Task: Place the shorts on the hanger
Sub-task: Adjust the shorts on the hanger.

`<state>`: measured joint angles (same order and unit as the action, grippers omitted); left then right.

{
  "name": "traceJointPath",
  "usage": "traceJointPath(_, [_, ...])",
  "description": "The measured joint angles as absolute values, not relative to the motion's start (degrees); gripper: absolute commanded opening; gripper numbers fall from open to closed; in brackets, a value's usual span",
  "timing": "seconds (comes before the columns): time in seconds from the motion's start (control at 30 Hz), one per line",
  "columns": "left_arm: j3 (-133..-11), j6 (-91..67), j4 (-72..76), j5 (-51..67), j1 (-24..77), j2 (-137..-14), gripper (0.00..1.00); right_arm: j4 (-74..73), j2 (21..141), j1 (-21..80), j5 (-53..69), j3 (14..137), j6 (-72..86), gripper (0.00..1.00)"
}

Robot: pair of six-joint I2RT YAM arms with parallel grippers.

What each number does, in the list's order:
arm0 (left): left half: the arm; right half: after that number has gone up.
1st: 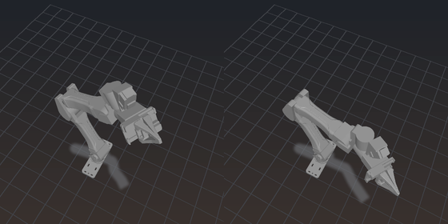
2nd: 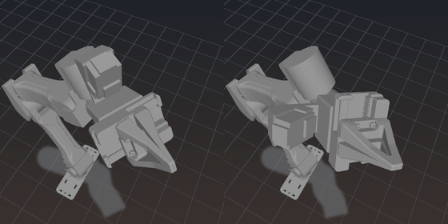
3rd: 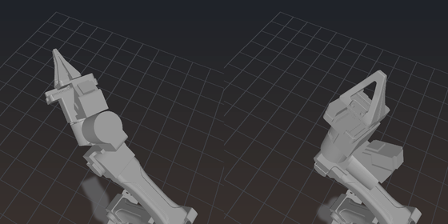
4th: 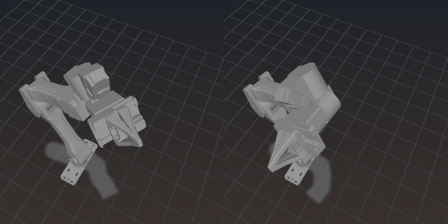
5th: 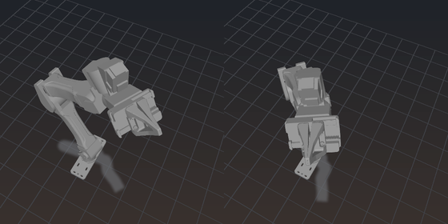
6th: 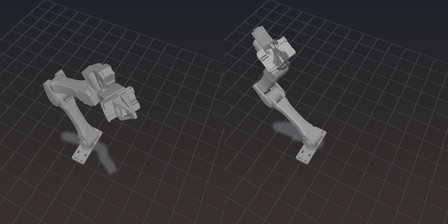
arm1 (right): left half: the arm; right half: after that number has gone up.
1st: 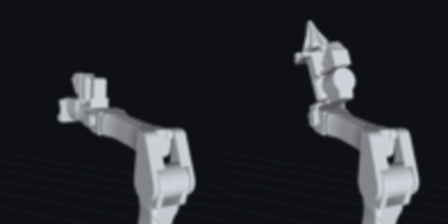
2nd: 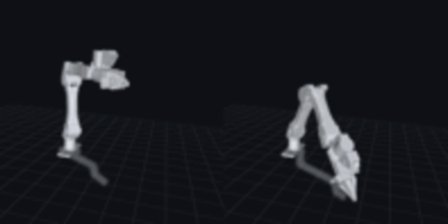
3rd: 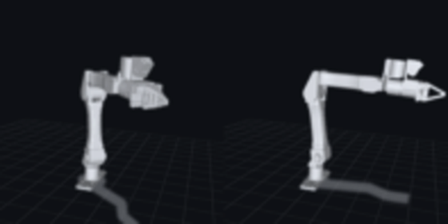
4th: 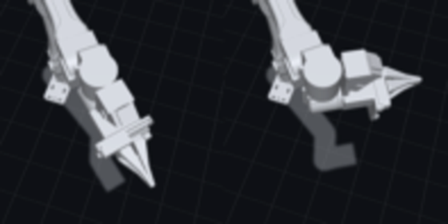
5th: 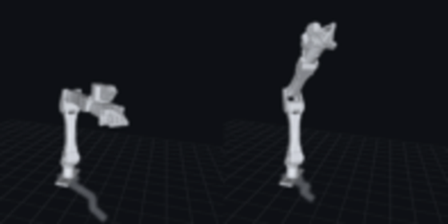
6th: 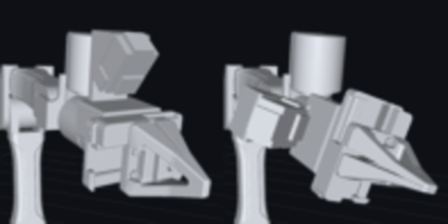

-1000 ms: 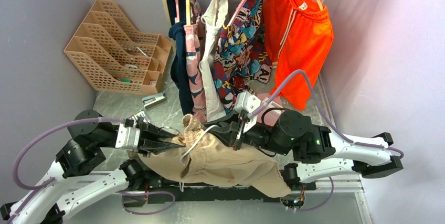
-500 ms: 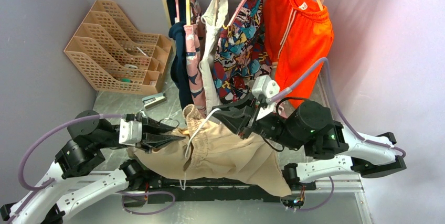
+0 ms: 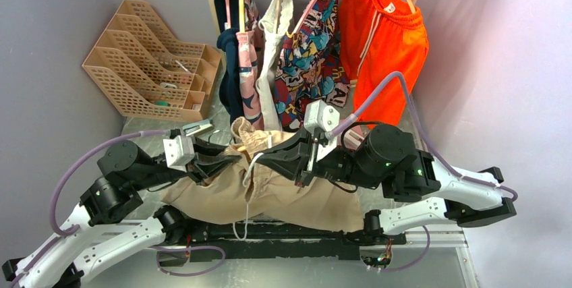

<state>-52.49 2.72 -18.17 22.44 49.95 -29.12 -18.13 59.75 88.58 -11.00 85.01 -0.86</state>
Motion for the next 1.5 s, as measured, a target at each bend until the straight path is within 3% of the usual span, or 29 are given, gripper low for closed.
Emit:
traceJointPath(0.3, [-52.12, 0.82, -14.61, 14.46, 49.95, -29.76, 0.07, -19.92, 64.18, 88.58, -1.63, 91.02, 3.25, 0.02])
traceJointPath(0.37, [-52.05, 0.67, -13.87, 12.64, 49.95, -29.3, 0.07, -21.21, 65.21, 88.58, 0.36, 91.81, 4.21, 0.13])
traceJointPath(0.43, [-52.05, 0.6, -12.78, 11.25, 49.95, -28.86, 0.07, -23.29, 66.7, 88.58, 2.74, 92.58, 5.15, 0.43])
traceJointPath(0.47, [-52.05, 0.58, -12.36, 10.79, 49.95, -28.75, 0.07, -24.91, 67.7, 88.58, 4.32, 93.12, 5.52, 0.52])
traceJointPath(0.57, [-52.23, 0.58, -11.38, 10.15, 49.93, -28.67, 0.07, -30.55, 71.37, 88.6, 8.4, 95.59, 6.07, 0.59])
traceJointPath(0.73, [-53.98, 0.62, -12.16, 10.66, 49.93, -28.91, 0.07, -37.67, 73.8, 88.73, 5.48, 96.9, 6.13, 0.66])
traceJointPath(1.07, [-59.96, 2.87, -20.97, 18.87, 49.91, -29.1, 0.07, -34.5, 62.17, 88.73, -11.4, 96.47, 3.18, 0.66])
traceJointPath(1.33, [-64.79, 4.29, -29.28, 30.85, 49.91, -33.43, 0.07, -37.21, 72.05, 88.73, -11.11, 105.8, -0.93, 0.65])
traceJointPath(1.5, [-64.79, 4.29, -31.05, 35.24, 49.91, -35.35, 0.07, -40.14, 75.48, 88.73, -10.07, 104.84, -2.0, 0.64])
